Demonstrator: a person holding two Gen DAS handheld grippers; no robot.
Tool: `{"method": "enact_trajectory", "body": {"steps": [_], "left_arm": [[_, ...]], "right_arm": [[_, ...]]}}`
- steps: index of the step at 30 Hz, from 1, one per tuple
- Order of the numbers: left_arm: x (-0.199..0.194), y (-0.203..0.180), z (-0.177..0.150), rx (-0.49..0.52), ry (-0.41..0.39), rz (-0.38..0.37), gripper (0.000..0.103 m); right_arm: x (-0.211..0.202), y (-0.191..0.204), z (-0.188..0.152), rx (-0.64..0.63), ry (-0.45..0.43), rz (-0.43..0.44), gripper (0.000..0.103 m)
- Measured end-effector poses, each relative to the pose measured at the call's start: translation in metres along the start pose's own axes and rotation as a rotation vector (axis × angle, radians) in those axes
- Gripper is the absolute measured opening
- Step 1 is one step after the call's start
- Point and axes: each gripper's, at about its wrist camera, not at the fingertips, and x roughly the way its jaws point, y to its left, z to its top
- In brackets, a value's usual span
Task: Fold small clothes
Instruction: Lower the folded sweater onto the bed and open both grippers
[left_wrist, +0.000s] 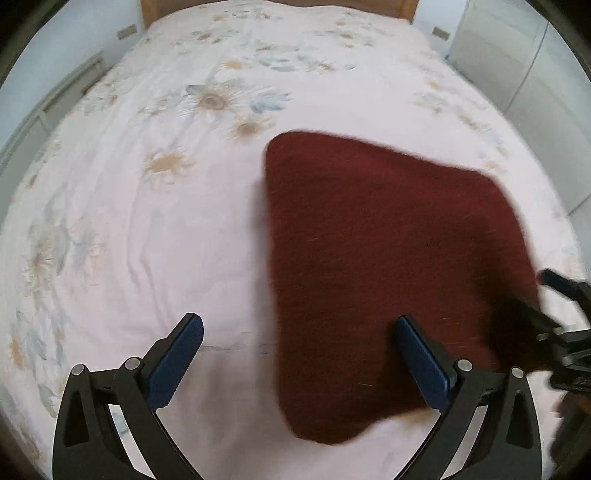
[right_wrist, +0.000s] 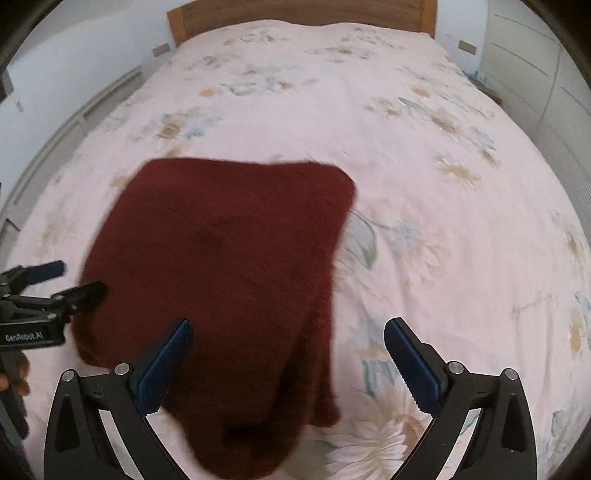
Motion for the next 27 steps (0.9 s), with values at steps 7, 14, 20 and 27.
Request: {"method": "enact_trajectory", "body": {"steps": [7, 14, 20, 27], "left_arm": [[0.017, 0.030, -0.020, -0.025, -0.002, -0.071, 0.103], [0.014, 0.028, -0.018, -0.004, -0.027, -0.046, 0.102], [-0.024, 0.024, -0.018, 0.008, -0.067, -0.031, 0.102], [-0.087, 0.030, -0.031, -0.007, -0.121, 0.041, 0.102]], "right_arm": [[0.036, -0.041, -0.025, 0.081, 0.011, 0.034, 0.103], [0.030, -0.038, -0.026, 0.086, -0.028, 0.019, 0.103], [-0.009, -0.030, -0.025, 0.074, -0.085, 0.017, 0.103], [-0.089, -0.026, -0.035, 0.038, -0.157, -0.013, 0.103]]}}
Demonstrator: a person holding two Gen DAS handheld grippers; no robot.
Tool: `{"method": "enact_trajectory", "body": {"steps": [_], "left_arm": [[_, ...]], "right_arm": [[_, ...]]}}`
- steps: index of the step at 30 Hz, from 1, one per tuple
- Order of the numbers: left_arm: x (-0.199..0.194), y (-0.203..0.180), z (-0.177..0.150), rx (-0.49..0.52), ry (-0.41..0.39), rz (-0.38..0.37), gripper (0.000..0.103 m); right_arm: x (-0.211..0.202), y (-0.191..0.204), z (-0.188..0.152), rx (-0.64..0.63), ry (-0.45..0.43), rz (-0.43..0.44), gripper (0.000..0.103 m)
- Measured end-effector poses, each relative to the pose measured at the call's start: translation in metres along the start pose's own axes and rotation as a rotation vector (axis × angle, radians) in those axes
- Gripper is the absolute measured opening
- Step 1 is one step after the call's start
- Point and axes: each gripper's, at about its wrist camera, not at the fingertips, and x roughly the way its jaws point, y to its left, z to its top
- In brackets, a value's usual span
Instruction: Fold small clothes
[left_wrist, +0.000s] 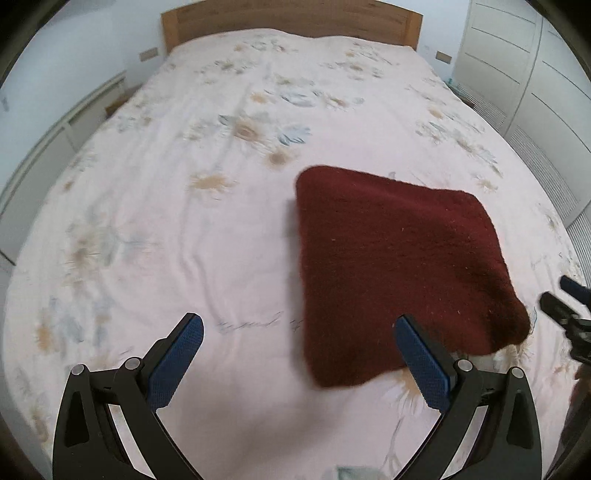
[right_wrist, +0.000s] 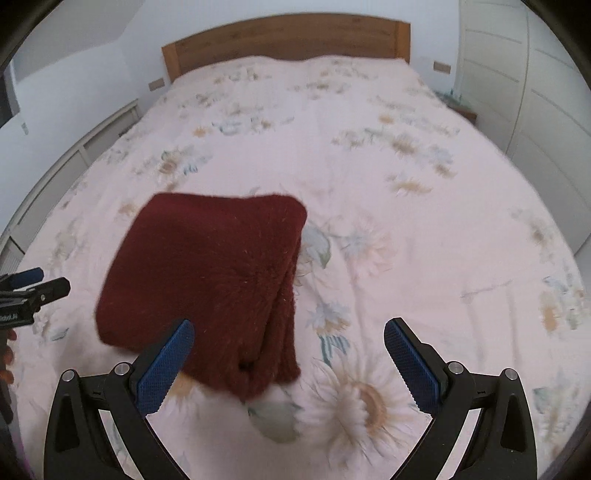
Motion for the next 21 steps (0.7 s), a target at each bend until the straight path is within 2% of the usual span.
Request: {"method": "enact_trajectory", "body": {"steps": [9, 15, 21], "left_arm": [[-0.059, 0.017, -0.033, -0.030, -0.021, 0.093, 0.102], [-0.069, 0.026, -0.059, -0.061, -0.002, 0.106, 0.102], [-0.074, 0.025, -0.068, -0.056, 0.002, 0.114, 0.102]], "right_arm": [[-0.080, -0.008, -0.021, 0.000, -0.066, -0.077, 0.103], [-0.098, -0.014, -0.038, 0.016, -0.056, -0.101, 0.103], [-0.108, -0.016, -0.045, 0.025, -0.063, -0.104, 0.103]]}}
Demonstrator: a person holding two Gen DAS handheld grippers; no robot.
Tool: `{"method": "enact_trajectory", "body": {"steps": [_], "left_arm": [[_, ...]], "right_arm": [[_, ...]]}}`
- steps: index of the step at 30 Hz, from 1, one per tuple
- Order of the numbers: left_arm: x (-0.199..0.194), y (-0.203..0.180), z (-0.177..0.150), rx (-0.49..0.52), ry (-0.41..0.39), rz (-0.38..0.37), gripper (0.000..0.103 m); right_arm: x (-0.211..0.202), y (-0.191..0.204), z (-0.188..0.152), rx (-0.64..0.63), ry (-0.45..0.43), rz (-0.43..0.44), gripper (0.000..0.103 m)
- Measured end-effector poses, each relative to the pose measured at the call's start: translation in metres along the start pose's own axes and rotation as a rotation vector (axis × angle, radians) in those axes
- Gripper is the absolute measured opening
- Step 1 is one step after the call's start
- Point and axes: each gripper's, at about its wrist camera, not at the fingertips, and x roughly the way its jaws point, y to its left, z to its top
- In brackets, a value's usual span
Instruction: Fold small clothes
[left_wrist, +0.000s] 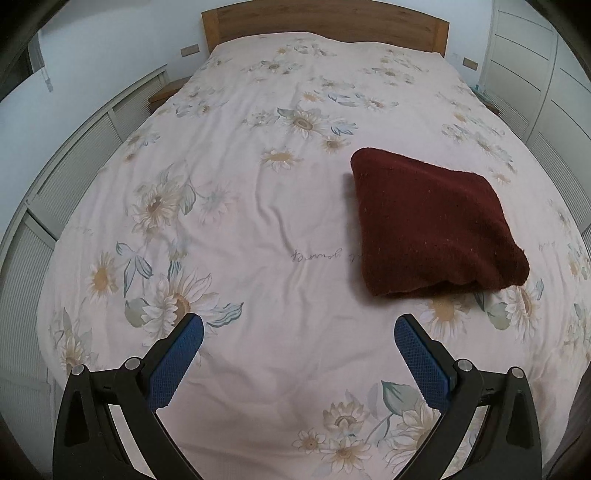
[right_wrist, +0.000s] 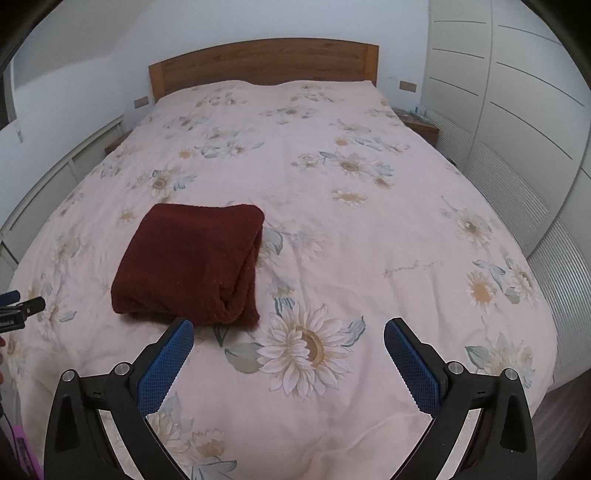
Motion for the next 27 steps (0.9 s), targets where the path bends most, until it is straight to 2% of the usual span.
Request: {"method": "enact_trajectory", "body": {"steps": [27], "left_arm": [[0.000, -0.008, -0.004, 0.019, 0.005, 0.006, 0.102]], "right_arm": [[-0.007, -0.009, -0.010, 0.005, 0.003, -0.009, 0.103]]}}
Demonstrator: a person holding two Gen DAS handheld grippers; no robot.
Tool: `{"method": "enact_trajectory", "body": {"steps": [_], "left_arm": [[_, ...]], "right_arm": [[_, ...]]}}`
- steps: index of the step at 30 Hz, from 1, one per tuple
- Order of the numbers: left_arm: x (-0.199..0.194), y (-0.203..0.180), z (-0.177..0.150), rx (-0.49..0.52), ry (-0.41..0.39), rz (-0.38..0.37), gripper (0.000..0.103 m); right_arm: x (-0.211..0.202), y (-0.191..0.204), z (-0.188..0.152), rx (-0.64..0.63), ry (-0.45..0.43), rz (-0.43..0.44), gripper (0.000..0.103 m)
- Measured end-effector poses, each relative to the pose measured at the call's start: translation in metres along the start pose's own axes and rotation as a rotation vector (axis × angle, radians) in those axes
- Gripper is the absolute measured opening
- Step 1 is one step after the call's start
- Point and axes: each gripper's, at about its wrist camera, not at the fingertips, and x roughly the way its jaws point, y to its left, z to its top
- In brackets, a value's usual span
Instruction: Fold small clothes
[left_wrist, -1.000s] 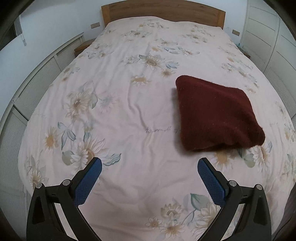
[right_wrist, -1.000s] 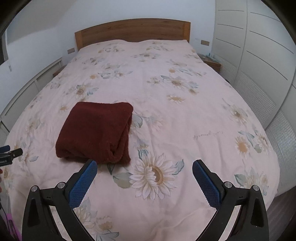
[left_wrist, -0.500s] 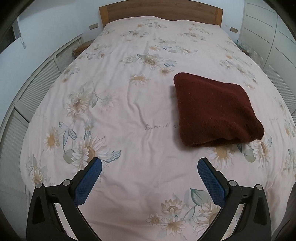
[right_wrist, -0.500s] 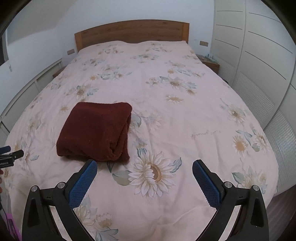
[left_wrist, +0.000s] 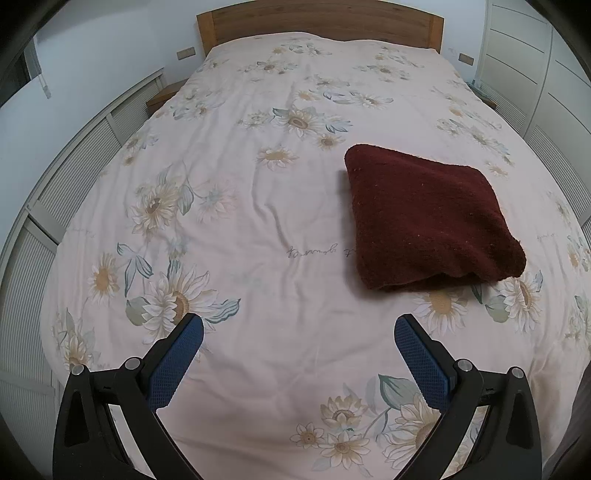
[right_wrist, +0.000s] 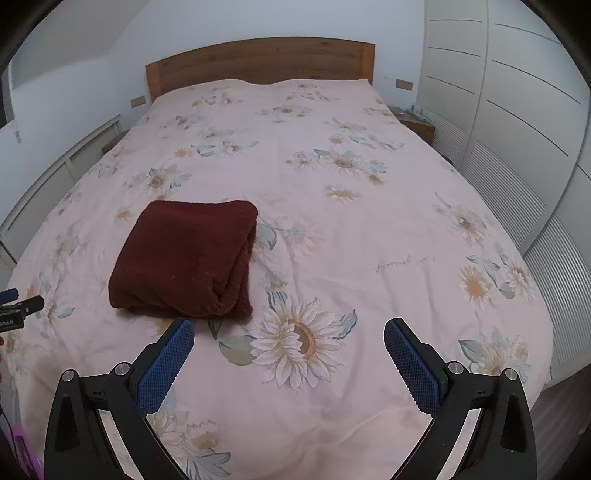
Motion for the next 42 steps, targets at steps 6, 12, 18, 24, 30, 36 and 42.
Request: {"method": "enact_trajectory", "body": {"steps": [6, 12, 18, 24, 30, 36, 42], "left_arm": [[-0.0001, -0.0006, 0.0003, 0.004, -0.003, -0.001, 0.102], [-0.0034, -0.0008, 0.0024, 0.005, -0.008, -0.001, 0.102], [-0.0045, 0.0001, 0.0030, 0.005, -0.007, -0.002, 0.102], [-0.0057, 0.0005, 0.0031, 0.007, -0.007, -0.001, 0.102], [-0.0060, 0.0000, 0.0029, 0.009, -0.007, -0.002, 0.102], [-0.0074, 0.0000, 0.0030, 0.013, -0.009, 0.001, 0.102], [-0.0084, -0.0012, 0.0028, 0.015, -0.008, 0.008, 0.102]], "right_arm": [[-0.0006, 0.0010, 0.0003, 0.001, -0.001, -0.003, 0.103], [-0.0015, 0.0003, -0.0003, -0.002, -0.002, -0.004, 0.103], [-0.0023, 0.0004, -0.0007, -0.004, -0.003, -0.005, 0.103], [-0.0022, 0.0012, -0.0004, -0.002, -0.003, -0.006, 0.103], [-0.0026, 0.0017, -0.0009, -0.001, 0.000, -0.007, 0.103], [-0.0041, 0.0015, -0.0016, -0.009, 0.002, -0.004, 0.103], [-0.0052, -0.0003, -0.0015, -0.017, 0.005, 0.001, 0.103]]}}
